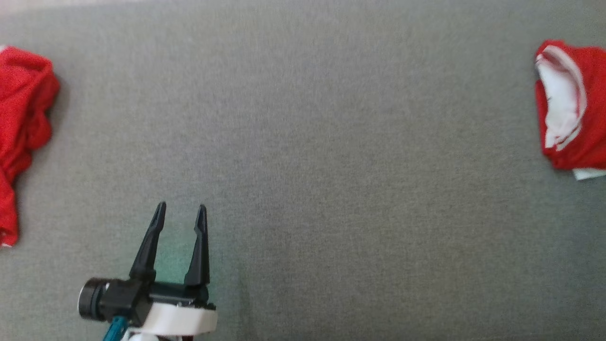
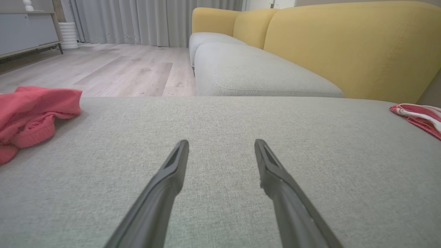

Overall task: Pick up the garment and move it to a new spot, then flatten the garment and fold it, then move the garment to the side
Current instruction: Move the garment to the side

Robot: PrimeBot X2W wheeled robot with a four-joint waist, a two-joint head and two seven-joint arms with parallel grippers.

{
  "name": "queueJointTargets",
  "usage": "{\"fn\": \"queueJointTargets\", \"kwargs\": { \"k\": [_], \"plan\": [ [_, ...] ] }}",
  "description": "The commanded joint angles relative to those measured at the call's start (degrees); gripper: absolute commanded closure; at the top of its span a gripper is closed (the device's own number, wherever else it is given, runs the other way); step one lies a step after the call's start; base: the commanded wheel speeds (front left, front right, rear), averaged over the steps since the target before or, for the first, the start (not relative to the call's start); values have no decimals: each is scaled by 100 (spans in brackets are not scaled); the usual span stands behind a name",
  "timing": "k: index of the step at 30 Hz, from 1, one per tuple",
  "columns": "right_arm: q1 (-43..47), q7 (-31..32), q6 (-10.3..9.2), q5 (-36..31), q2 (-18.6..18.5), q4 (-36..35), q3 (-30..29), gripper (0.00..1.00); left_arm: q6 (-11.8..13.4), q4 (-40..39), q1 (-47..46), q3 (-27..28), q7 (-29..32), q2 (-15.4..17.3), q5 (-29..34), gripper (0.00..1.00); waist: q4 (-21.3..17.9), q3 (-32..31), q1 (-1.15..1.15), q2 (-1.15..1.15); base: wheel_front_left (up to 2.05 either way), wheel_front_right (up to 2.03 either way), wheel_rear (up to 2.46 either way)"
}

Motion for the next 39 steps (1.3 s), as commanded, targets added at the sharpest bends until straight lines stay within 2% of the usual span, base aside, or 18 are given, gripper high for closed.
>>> {"fn": "queueJointTargets", "kwargs": {
  "k": [1, 4, 8, 12, 15, 23, 33, 39],
  "plan": [
    [461, -221, 43, 154, 8, -622, 273, 0, 38, -149, 53, 216, -55, -10, -69, 0, -13, -371, 0, 0, 0, 0, 0],
    [1234, -446, 43, 387, 301, -1525, 642, 0, 56, -102, 147, 272, -55, -16, -115, 0, 17, -662, 0, 0, 0, 0, 0],
    [2355, -768, 43, 333, 812, -2523, 909, 0, 52, -11, 261, 301, -55, -22, -153, 0, 84, -940, 0, 0, 0, 0, 0],
    [3323, -1200, 43, 317, 1442, -2819, 998, 0, 28, 89, 361, 258, -55, -25, -157, 0, 200, -1170, 0, 0, 0, 0, 0],
    [3932, -1610, 43, 241, 1797, -2731, 1029, 0, 23, 152, 418, 257, -55, -27, -167, 0, 289, -1300, 0, 0, 0, 0, 0],
    [4703, -2020, 43, 46, 2048, -2170, 1094, 0, -24, 297, 555, 250, -55, -29, -145, 0, 369, -1532, 0, 0, 0, 0, 0],
    [4786, -2030, 43, 223, 2059, -2161, 1279, 0, -34, 318, 652, 220, -55, -30, -154, 0, 320, -1663, 0, 0, 0, 0, 0],
    [4813, -2030, 43, 230, 2060, -2278, 1255, 0, -22, 260, 605, 121, -55, -30, -197, 0, 619, -1682, 0, 0, 0, 0, 0]
  ]
}}
